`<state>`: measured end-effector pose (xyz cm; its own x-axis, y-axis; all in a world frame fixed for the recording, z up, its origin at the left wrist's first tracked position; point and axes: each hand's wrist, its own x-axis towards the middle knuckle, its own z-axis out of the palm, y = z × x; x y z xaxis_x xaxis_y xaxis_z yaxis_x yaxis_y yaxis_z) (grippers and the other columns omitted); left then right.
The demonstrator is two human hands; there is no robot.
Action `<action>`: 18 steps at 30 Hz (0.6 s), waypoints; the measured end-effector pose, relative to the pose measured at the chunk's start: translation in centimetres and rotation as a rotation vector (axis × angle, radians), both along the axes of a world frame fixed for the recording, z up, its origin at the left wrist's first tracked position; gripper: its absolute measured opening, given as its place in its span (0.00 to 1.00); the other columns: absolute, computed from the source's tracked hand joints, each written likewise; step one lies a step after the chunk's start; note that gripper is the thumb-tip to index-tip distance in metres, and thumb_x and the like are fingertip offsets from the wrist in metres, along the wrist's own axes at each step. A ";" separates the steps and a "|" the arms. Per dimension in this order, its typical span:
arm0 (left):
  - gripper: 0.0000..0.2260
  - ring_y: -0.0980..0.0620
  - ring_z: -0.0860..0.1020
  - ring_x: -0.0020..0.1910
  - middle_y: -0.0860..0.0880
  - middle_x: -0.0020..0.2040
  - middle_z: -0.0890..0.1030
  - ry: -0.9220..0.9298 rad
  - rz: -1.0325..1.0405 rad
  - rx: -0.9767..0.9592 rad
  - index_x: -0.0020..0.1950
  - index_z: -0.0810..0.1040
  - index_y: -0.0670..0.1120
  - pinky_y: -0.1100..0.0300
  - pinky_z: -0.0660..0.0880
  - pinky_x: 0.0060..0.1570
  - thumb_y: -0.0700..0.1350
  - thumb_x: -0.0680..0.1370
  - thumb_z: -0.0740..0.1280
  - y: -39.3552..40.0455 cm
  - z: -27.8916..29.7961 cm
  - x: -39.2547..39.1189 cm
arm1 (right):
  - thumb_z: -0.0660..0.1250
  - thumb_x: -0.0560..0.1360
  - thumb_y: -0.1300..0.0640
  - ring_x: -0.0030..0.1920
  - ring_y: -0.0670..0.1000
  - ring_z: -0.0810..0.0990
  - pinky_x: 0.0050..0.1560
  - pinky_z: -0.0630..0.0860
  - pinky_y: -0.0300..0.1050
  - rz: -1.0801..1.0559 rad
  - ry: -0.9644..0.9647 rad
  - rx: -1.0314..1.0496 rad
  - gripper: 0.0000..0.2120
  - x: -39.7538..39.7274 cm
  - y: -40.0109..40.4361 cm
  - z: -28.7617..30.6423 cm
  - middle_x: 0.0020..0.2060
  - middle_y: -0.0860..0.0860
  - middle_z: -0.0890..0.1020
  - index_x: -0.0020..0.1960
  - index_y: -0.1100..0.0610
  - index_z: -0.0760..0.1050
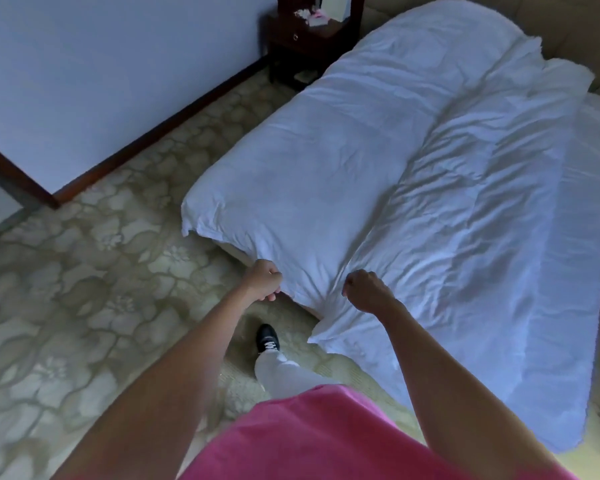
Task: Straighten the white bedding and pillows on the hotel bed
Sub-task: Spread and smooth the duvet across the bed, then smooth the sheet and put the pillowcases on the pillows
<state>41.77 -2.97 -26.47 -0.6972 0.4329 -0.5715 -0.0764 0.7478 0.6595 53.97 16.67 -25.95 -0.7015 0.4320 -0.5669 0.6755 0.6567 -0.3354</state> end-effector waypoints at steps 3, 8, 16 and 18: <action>0.07 0.50 0.77 0.30 0.44 0.39 0.80 -0.018 0.044 -0.041 0.44 0.74 0.42 0.61 0.67 0.29 0.38 0.78 0.57 -2.8 -0.3 -4.7 | 0.58 0.78 0.55 0.60 0.60 0.77 0.61 0.74 0.52 0.117 -0.043 -0.024 0.16 -7.3 -1.9 -1.5 0.59 0.57 0.79 0.60 0.58 0.79; 0.08 0.51 0.78 0.30 0.46 0.37 0.81 -0.019 0.106 -0.105 0.47 0.76 0.41 0.61 0.69 0.30 0.39 0.78 0.58 -5.9 -0.8 -14.2 | 0.57 0.77 0.58 0.54 0.58 0.77 0.51 0.71 0.47 0.167 0.006 -0.031 0.14 -18.2 -4.8 -2.6 0.56 0.55 0.78 0.57 0.57 0.78; 0.08 0.51 0.80 0.33 0.44 0.41 0.82 -0.018 0.140 -0.063 0.49 0.78 0.40 0.61 0.73 0.32 0.42 0.80 0.61 -9.4 1.5 -27.3 | 0.54 0.76 0.59 0.55 0.58 0.79 0.57 0.76 0.51 0.242 0.029 -0.069 0.16 -32.1 -7.4 -1.8 0.55 0.55 0.80 0.55 0.56 0.79; 0.09 0.51 0.79 0.33 0.44 0.41 0.82 0.022 0.155 -0.063 0.50 0.78 0.38 0.63 0.73 0.32 0.41 0.80 0.61 -9.7 1.8 -30.3 | 0.54 0.76 0.58 0.55 0.58 0.79 0.57 0.76 0.52 0.273 0.023 -0.051 0.16 -35.2 -7.6 -1.6 0.55 0.54 0.80 0.54 0.56 0.79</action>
<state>11.44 -12.68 -24.67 -0.7657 0.2829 -0.5776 -0.1800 0.7679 0.6147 18.75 9.03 -27.58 -0.8007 0.1967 -0.5659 0.4680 0.7951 -0.3859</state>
